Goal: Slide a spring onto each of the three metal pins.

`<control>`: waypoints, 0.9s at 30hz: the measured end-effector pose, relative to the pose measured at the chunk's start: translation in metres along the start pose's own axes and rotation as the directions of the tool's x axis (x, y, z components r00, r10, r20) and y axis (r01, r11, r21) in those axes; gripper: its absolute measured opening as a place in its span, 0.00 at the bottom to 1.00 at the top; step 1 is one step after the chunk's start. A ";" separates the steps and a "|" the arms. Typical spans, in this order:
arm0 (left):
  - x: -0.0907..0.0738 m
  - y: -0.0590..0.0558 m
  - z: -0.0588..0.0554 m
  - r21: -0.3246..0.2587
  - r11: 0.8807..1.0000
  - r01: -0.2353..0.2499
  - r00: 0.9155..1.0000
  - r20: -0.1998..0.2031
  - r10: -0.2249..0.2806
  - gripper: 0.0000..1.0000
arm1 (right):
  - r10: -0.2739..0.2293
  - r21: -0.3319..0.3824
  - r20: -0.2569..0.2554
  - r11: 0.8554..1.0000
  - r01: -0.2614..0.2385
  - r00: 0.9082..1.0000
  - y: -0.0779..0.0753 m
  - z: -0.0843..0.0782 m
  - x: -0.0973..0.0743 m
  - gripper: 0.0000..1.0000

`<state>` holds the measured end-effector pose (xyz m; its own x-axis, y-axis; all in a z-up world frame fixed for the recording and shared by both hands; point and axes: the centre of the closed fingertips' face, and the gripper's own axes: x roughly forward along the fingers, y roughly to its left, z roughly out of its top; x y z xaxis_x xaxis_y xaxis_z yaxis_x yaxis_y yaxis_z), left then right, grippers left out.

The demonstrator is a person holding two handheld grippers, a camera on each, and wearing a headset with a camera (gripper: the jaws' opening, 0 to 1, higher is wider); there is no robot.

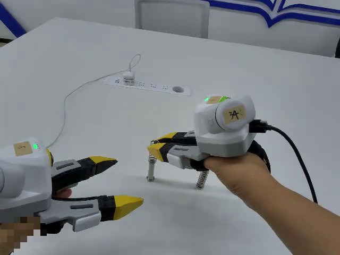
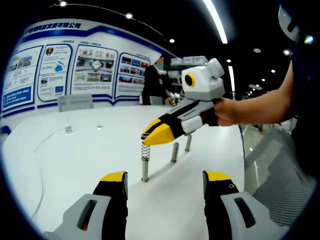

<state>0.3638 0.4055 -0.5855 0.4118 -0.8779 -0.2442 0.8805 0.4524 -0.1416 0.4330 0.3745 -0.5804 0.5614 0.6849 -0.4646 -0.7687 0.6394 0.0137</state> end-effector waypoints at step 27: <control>0.001 0.000 -0.005 -0.006 1.000 0.005 1.000 -0.011 -0.005 0.61 | 0.018 0.014 -0.101 1.000 -0.017 0.995 0.003 -0.038 0.018 0.12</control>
<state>0.3631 0.4058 -0.5905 0.4045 -0.8785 -0.2540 0.8813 0.4487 -0.1481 0.4295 0.3757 -0.6224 0.5134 0.6574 -0.5516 -0.7735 0.6328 0.0342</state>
